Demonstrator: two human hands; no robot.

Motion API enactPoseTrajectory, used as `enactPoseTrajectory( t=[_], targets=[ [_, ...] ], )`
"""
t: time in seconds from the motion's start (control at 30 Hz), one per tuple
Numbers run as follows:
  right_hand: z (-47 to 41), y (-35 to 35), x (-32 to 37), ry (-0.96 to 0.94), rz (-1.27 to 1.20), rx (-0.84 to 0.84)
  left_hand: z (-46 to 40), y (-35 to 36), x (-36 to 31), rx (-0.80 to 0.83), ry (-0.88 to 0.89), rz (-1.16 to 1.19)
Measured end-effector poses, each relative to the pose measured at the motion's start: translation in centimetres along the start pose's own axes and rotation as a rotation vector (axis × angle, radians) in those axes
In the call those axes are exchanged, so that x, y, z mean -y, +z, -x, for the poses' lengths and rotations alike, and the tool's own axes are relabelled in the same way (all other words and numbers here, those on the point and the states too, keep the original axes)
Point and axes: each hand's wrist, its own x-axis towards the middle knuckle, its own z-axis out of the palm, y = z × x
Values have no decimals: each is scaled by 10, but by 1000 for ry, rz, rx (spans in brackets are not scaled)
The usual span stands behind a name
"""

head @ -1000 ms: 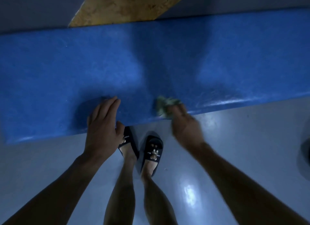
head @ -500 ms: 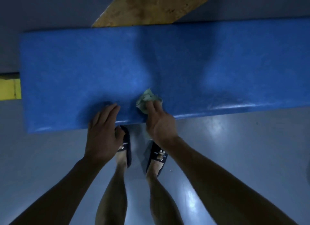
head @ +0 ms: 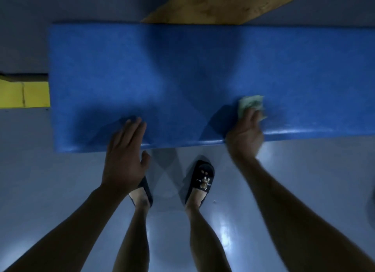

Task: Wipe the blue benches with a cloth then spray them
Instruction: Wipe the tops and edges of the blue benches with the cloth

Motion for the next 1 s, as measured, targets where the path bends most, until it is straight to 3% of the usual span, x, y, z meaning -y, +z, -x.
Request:
enactPoseTrajectory(
  t=[0.17, 0.3, 0.37, 0.47, 0.53, 0.6, 0.7, 0.8, 0.9, 0.93, 1.0],
  targets=[
    [85, 36, 128, -436, -125, 55, -8, -11, 17, 38, -13, -33],
    [69, 24, 116, -656, -51, 124, -12, -20, 31, 15, 13, -41],
    [41, 10, 70, -539, 35, 109, -12, -22, 39, 0, 23, -30],
    [6, -22, 6, -121, 84, 70, -8, -24, 51, -6, 57, -5],
    [5, -24, -2, 96, 98, 47, -6, -24, 61, -10, 72, -10],
    [22, -9, 24, 175, 79, -25, -3, -23, 70, 1, 94, -42],
    [68, 28, 93, 60, -35, -4, 0, -21, 82, 1, 116, -123],
    [107, 42, 145, -280, -100, 66, 0, -23, 90, -6, 141, -190],
    [99, 29, 134, -626, -10, 141, -2, -23, 94, -34, 157, -203],
    [87, 23, 119, -648, 36, 147, -2, -23, 96, -45, 159, -201],
    [60, 10, 81, -485, 82, 136, -2, -22, 99, -57, 161, -196]
  ],
)
